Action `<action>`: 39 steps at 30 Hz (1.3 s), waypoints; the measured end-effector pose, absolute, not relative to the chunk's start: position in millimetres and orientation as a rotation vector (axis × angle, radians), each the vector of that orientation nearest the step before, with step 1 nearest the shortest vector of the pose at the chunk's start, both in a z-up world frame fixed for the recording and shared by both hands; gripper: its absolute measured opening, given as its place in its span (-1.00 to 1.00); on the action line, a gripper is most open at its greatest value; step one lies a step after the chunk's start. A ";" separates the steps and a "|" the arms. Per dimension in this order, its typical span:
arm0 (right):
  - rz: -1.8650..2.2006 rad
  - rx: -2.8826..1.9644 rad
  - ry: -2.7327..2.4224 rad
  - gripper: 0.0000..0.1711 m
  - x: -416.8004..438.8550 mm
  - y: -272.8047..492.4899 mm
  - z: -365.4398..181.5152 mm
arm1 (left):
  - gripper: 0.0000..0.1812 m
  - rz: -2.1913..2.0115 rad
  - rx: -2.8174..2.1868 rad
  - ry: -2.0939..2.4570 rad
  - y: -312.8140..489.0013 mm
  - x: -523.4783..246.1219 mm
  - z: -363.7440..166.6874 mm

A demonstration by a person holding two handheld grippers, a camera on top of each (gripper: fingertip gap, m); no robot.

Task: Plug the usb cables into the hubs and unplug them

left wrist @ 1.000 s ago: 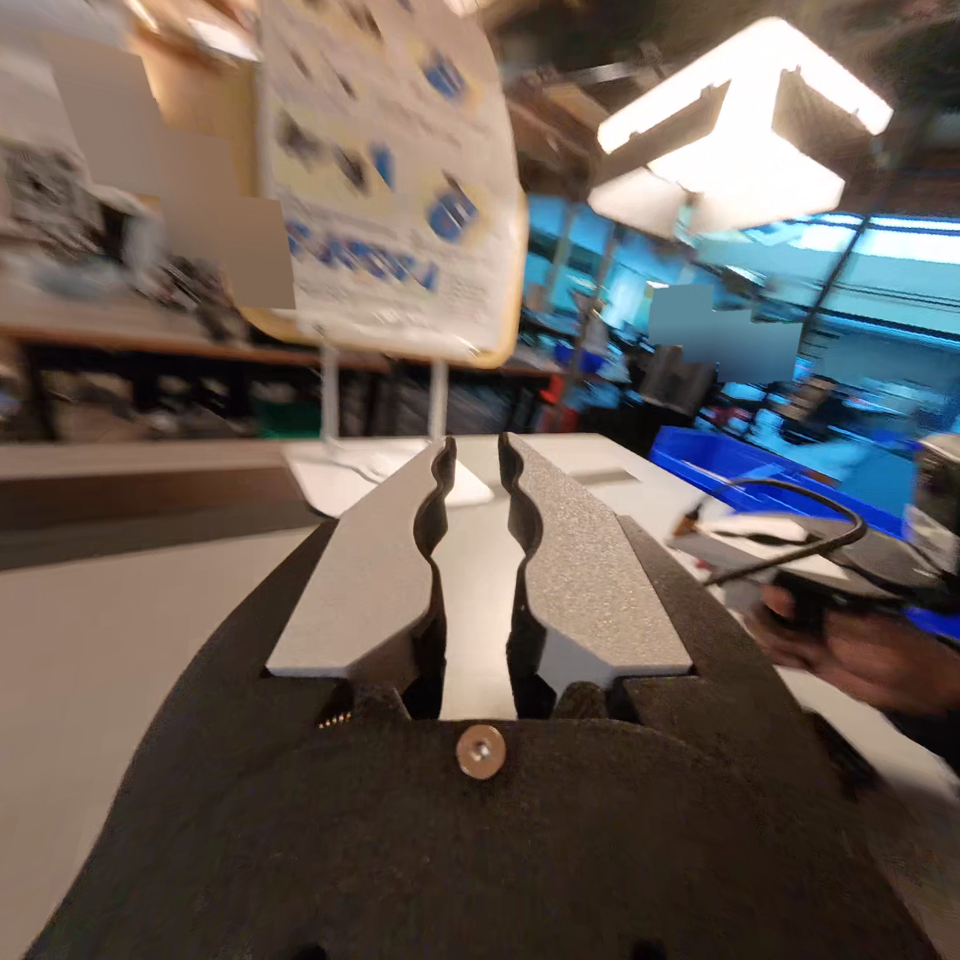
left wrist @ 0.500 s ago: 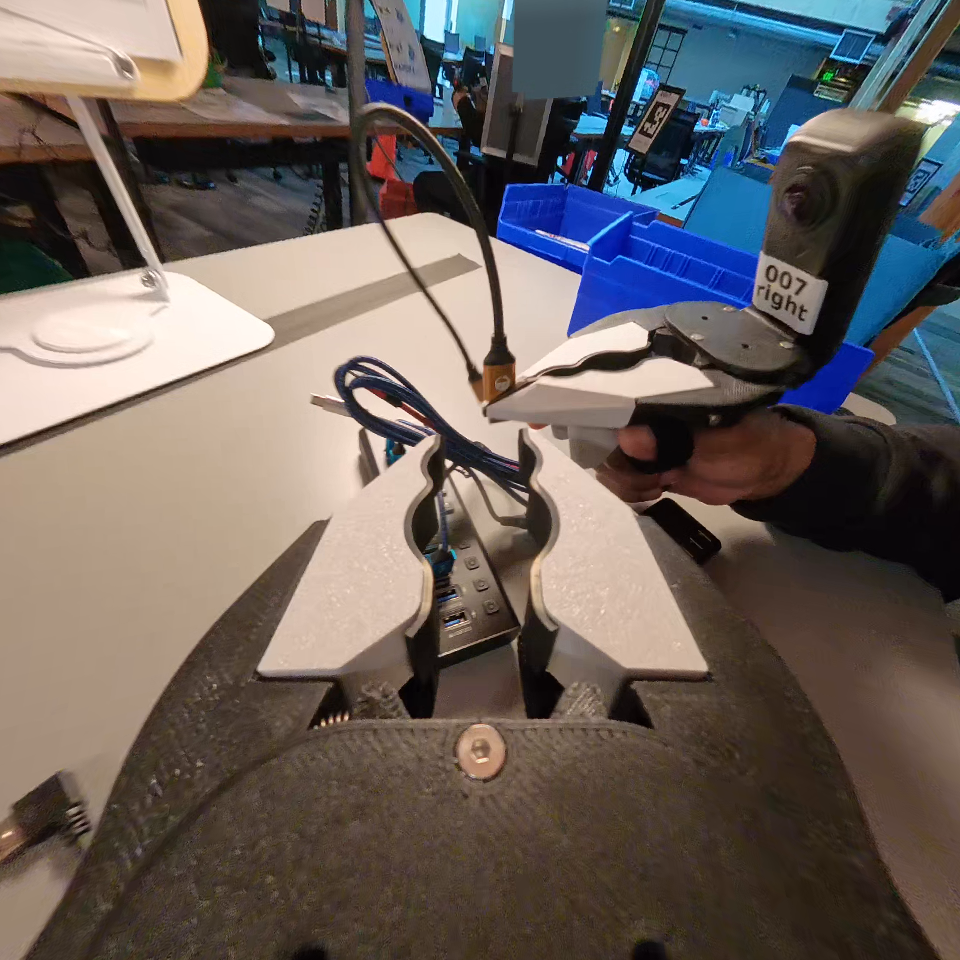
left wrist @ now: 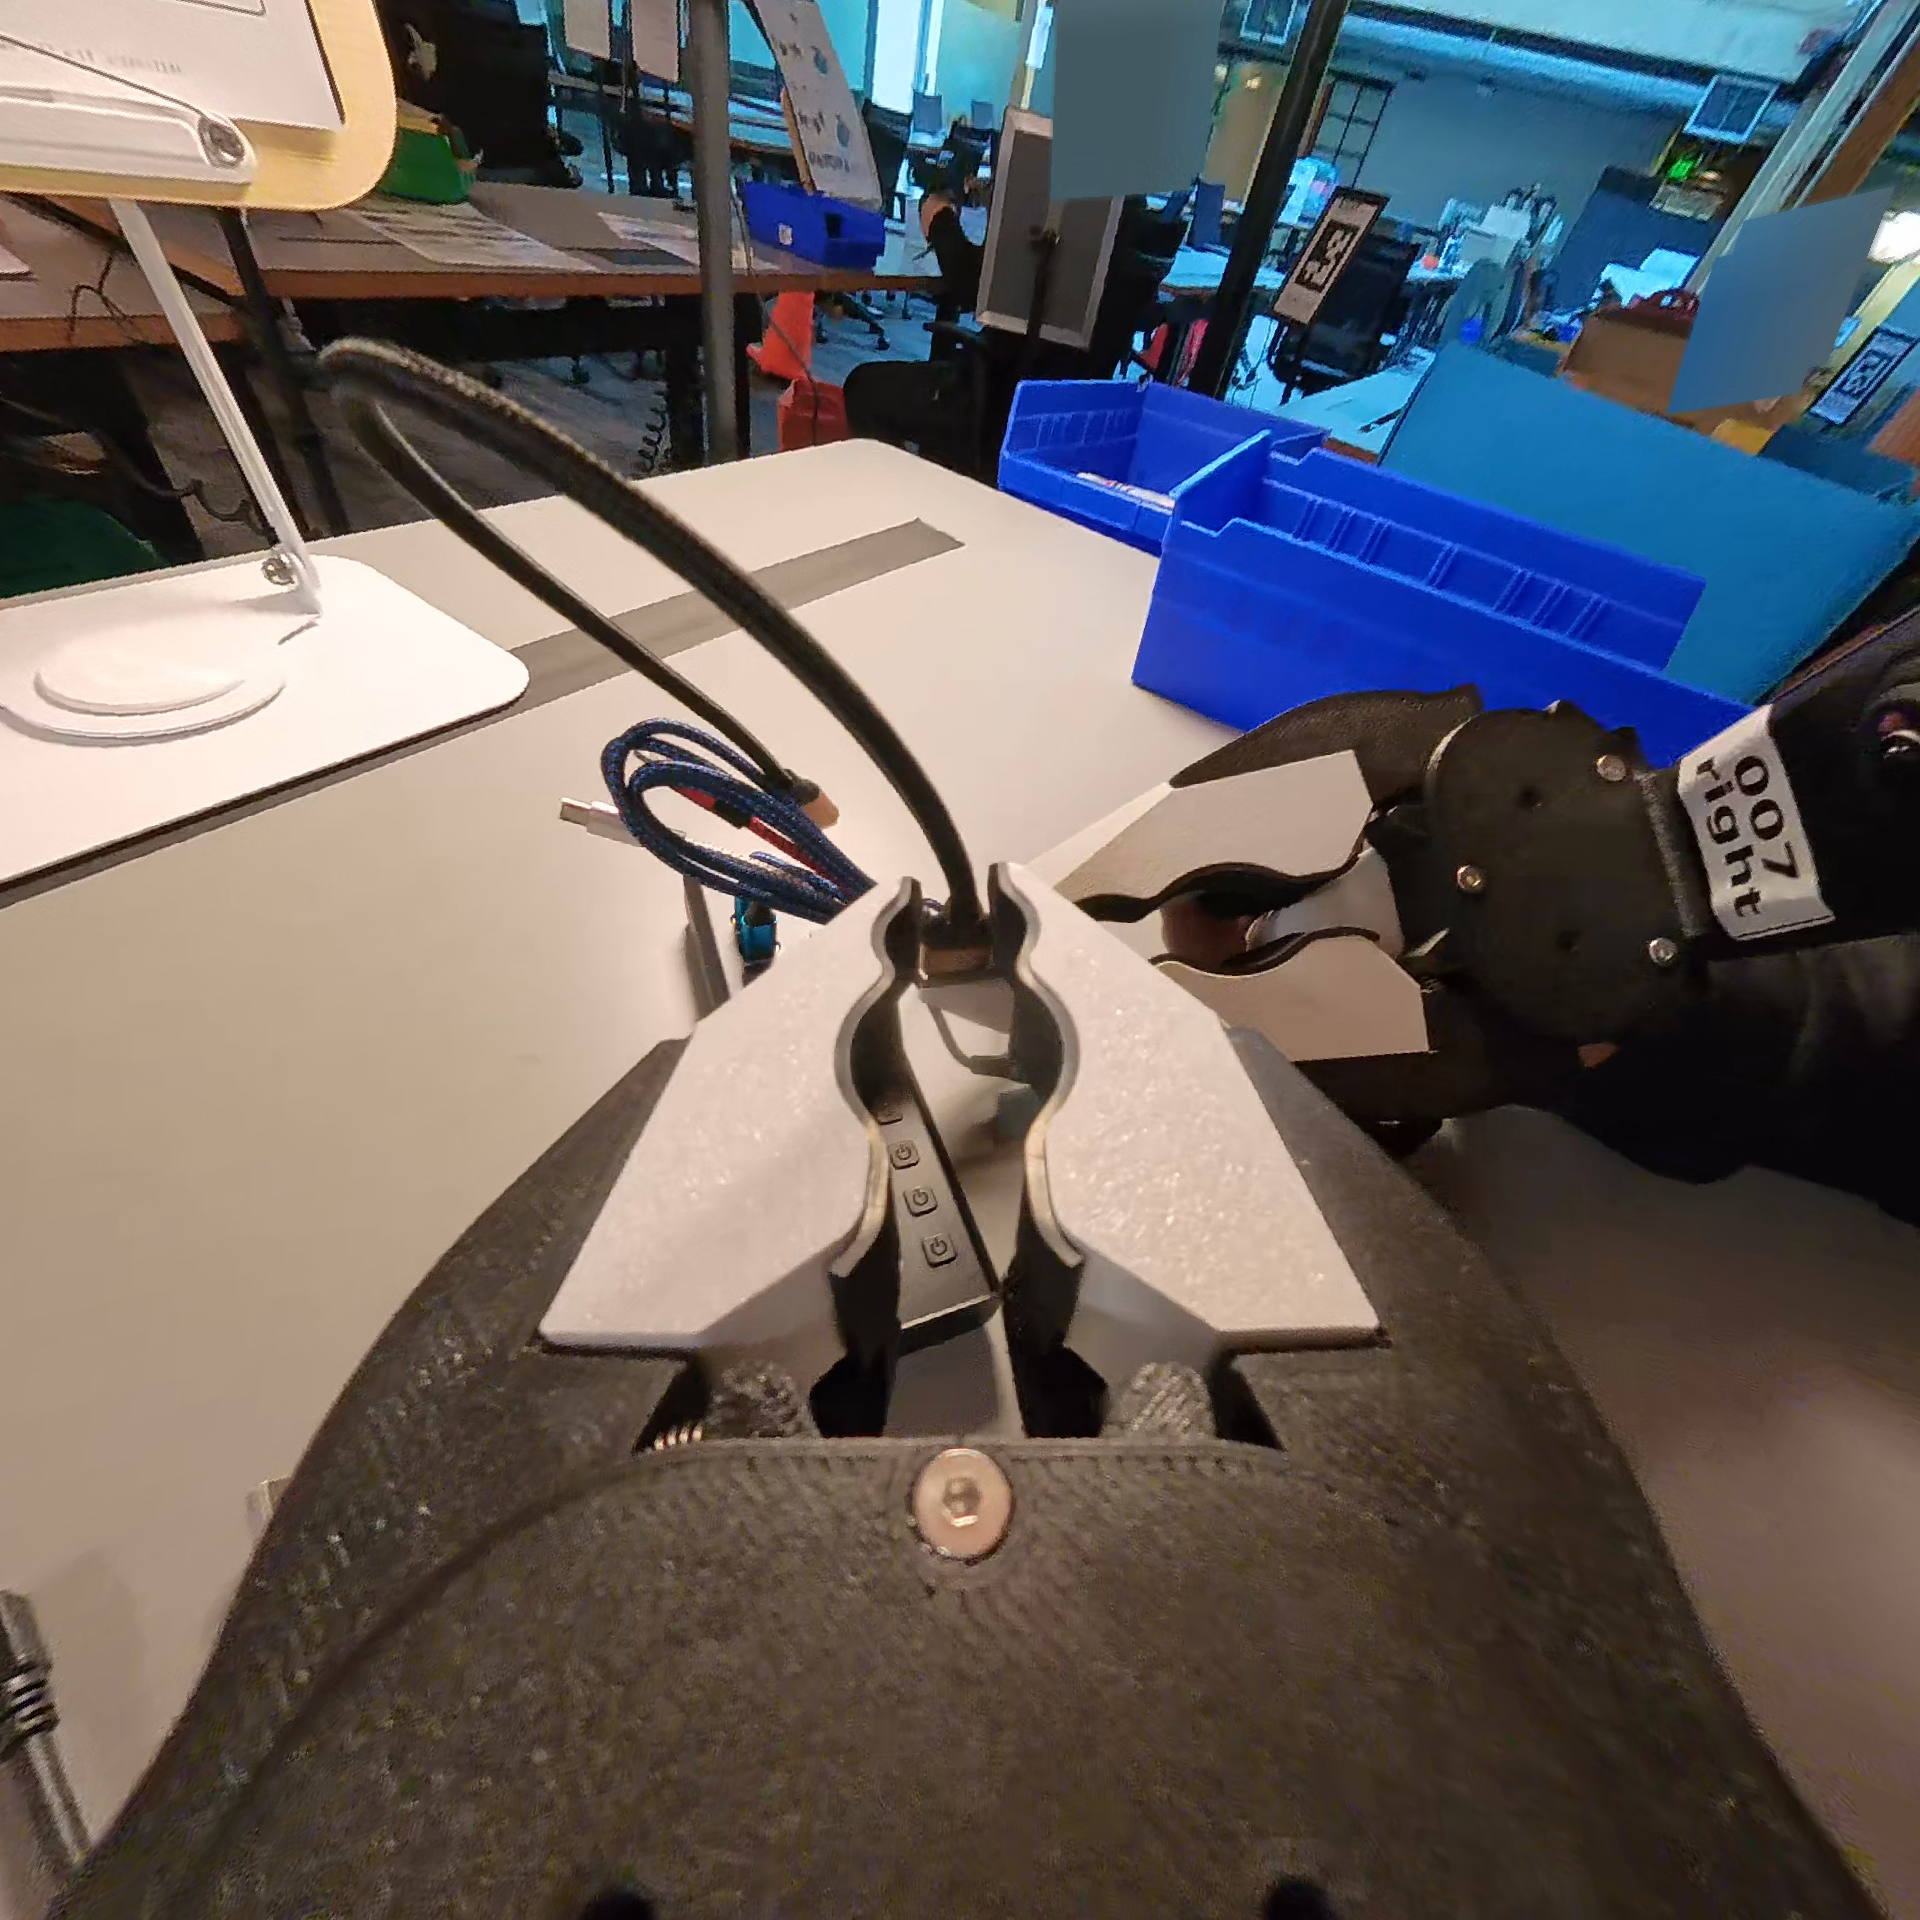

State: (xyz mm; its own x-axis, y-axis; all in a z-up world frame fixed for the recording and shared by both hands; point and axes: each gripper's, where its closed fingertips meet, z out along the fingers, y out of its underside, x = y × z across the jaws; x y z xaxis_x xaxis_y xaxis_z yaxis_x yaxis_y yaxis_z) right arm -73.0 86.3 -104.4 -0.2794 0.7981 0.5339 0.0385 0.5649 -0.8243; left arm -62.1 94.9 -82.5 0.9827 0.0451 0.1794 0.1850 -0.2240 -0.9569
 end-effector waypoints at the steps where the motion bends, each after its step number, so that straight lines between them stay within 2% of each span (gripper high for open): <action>1: 0.870 -0.704 -1.707 -0.97 -73.3 86.3 -105.1 | -0.84 -0.127 -1.800 -0.171 94.7 -62.8 -83.4; 12: 0.822 -0.603 -1.737 -0.91 -72.4 84.9 -104.7 | -0.89 -0.074 -1.793 -0.234 89.1 -79.2 -85.0; 13: 0.824 -0.570 -1.754 -0.81 -70.2 86.3 -102.7 | -0.90 -0.066 -1.772 -0.258 86.9 -84.3 -82.5; 18: 0.977 -0.460 -1.857 -0.68 -51.0 110.0 -92.1 | -0.91 -0.033 -1.703 -0.334 75.9 -104.3 -74.4; 22: 1.075 -0.636 -1.957 -0.58 -61.1 169.3 -107.0 | -0.90 -0.024 -1.609 -0.328 68.9 -109.3 -57.7; 26: 1.130 -0.786 -2.100 -0.23 -91.5 208.6 -140.6 | -0.89 0.029 -1.536 -0.308 58.4 -117.7 -42.7; 30: 1.020 -0.711 -2.384 0.14 -111.2 215.0 -181.3 | -0.89 -0.027 -1.603 -0.326 60.9 -125.3 -62.7; 36: 1.083 -0.573 -2.659 0.30 -126.4 192.8 -196.7 | -0.89 -0.063 -1.738 -0.339 70.0 -126.8 -96.1; 39: 1.095 -0.487 -2.792 0.20 -120.2 172.7 -204.6 | -0.89 -0.052 -1.791 -0.320 73.7 -124.5 -107.2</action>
State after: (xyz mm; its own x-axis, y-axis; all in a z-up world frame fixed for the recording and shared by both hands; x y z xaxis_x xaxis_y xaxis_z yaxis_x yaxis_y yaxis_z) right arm -120.2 172.7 -204.6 -0.9433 0.3312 -0.0204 0.2567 0.6895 -0.6772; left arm -124.5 73.7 -107.2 0.9604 0.1880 0.2056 0.2436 -0.2085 -0.9472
